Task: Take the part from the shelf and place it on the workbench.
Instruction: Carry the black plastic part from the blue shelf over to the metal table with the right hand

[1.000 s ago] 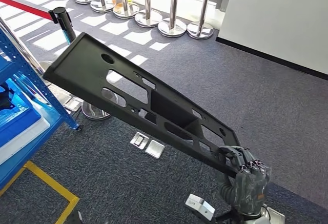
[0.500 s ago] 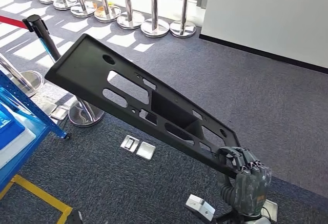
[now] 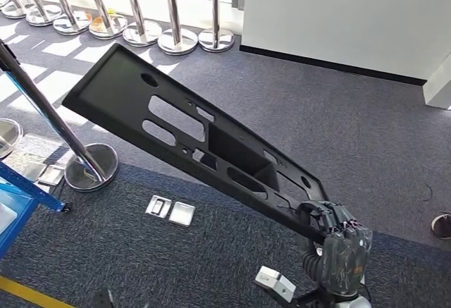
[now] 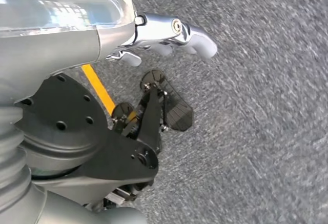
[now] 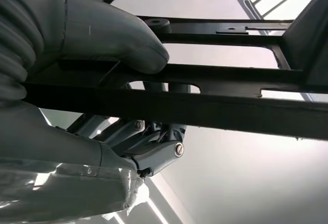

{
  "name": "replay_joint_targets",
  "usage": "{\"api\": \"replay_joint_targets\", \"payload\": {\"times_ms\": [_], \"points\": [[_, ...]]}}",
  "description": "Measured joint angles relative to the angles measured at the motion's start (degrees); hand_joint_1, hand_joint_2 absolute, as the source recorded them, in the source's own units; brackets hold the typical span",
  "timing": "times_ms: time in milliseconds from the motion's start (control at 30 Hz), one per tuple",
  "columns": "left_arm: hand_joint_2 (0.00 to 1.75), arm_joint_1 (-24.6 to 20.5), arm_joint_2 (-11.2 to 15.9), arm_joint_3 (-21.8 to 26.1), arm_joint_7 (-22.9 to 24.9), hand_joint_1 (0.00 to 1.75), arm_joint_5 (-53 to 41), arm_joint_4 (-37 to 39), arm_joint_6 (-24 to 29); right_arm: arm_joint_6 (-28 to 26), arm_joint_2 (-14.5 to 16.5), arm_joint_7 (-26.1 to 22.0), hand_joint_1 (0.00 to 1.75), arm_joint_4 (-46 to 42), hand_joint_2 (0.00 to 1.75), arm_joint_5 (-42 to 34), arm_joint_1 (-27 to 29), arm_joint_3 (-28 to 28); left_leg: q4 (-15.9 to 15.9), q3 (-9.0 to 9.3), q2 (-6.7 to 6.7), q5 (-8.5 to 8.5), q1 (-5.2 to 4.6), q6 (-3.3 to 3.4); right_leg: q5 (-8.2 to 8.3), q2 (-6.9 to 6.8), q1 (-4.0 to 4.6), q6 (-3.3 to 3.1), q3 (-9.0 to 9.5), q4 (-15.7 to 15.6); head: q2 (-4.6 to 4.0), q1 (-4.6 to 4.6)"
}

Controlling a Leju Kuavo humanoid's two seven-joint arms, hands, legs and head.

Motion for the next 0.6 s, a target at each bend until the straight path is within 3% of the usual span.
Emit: {"api": "replay_joint_targets", "payload": {"times_ms": [67, 100, 200, 233, 267, 333, 400, 467, 533, 600], "points": [[1.75, -0.14, -0.08, 0.01, 0.05, 0.0, 0.0, 0.0, 0.01, -0.01, 0.0, -0.07, 1.75, -0.01, 1.75, -0.03, -0.01, -0.02, -0.47, 0.26, 0.66, 0.15, 0.16, 0.51, -0.89, -0.83, 0.01, 0.65, -0.31, 0.88, 0.0, 0.11], [1.75, -0.19, -0.12, 0.01, 0.08, 0.0, 0.0, 0.0, 0.0, -0.01, 0.0, -0.16, 1.75, -0.02, 1.75, -0.03, -0.06, -0.02, -0.7, 0.39, 1.09, 0.22, 0.3, 0.76, -2.11, -1.8, 0.0, 0.98, -1.14, 2.8, 0.0, 0.19], [1.75, -0.07, -0.11, 0.01, 0.14, 0.0, 0.01, 0.0, 0.04, -0.01, 0.0, -0.4, 1.75, 0.0, 1.75, -0.03, -0.04, -0.02, -0.82, 0.62, 2.49, 0.02, 0.31, 1.17, -6.77, -4.18, -0.51, 1.94, -6.27, 13.22, 0.0, 0.32], [1.75, -0.03, -0.1, 0.01, 0.15, 0.0, 0.01, 0.0, 0.05, -0.01, 0.0, -0.42, 1.75, 0.02, 1.75, -0.03, 0.02, -0.04, -0.81, 0.69, 2.95, -0.09, 0.32, 1.17, -7.08, -4.38, -0.72, 2.21, -7.48, 15.38, 0.0, 0.32], [1.75, -0.01, -0.1, 0.01, 0.16, 0.0, 0.02, 0.0, 0.06, -0.01, 0.0, -0.43, 1.75, 0.03, 1.75, -0.03, 0.05, -0.06, -0.8, 0.82, 3.35, -0.22, 0.35, 1.09, -6.34, -4.55, -0.92, 2.44, -7.73, 15.54, 0.0, 0.32], [1.75, -0.02, -0.12, 0.01, 0.17, 0.0, 0.01, 0.0, 0.06, -0.01, 0.0, -0.45, 1.75, 0.03, 1.75, -0.03, 0.06, -0.07, -0.81, 1.37, 4.02, -0.6, 0.44, 0.76, -2.26, -5.43, -1.15, 2.69, -4.97, 9.43, 0.0, 0.32], [1.75, -0.01, -0.13, 0.01, 0.17, 0.0, 0.0, 0.0, 0.06, -0.01, 0.0, -0.49, 1.75, 0.0, 1.75, -0.02, -0.01, -0.06, -0.77, 1.91, 4.55, -1.06, 0.3, 0.22, 0.5, -6.96, -0.9, 2.41, -1.6, 2.41, 0.0, 0.3], [1.75, -0.02, -0.13, 0.01, 0.17, 0.0, 0.01, 0.0, 0.07, -0.01, 0.0, -0.51, 1.75, -0.04, 1.75, -0.02, 0.01, -0.08, -0.79, 2.19, 5.11, -1.37, 0.14, -0.42, 0.54, -7.38, -0.47, 1.71, -0.66, 0.25, 0.0, 0.24], [1.75, -0.06, -0.12, 0.01, 0.17, 0.0, 0.01, 0.0, 0.07, -0.01, 0.01, -0.52, 1.75, -0.14, 1.75, -0.03, 0.12, -0.12, -0.95, 2.61, 5.63, -1.71, 0.29, -1.12, 0.57, -6.57, -0.46, 0.82, -0.53, -0.07, 0.0, 0.2], [1.75, -0.09, -0.1, 0.01, 0.17, 0.0, 0.0, 0.0, 0.06, -0.01, 0.1, -0.54, 1.75, -0.24, 1.75, -0.02, 0.06, -0.13, 1.13, 2.05, 4.73, -3.4, 0.46, -1.56, 0.74, -5.77, -0.64, -0.09, -0.14, -0.53, 0.0, 0.15]]}}
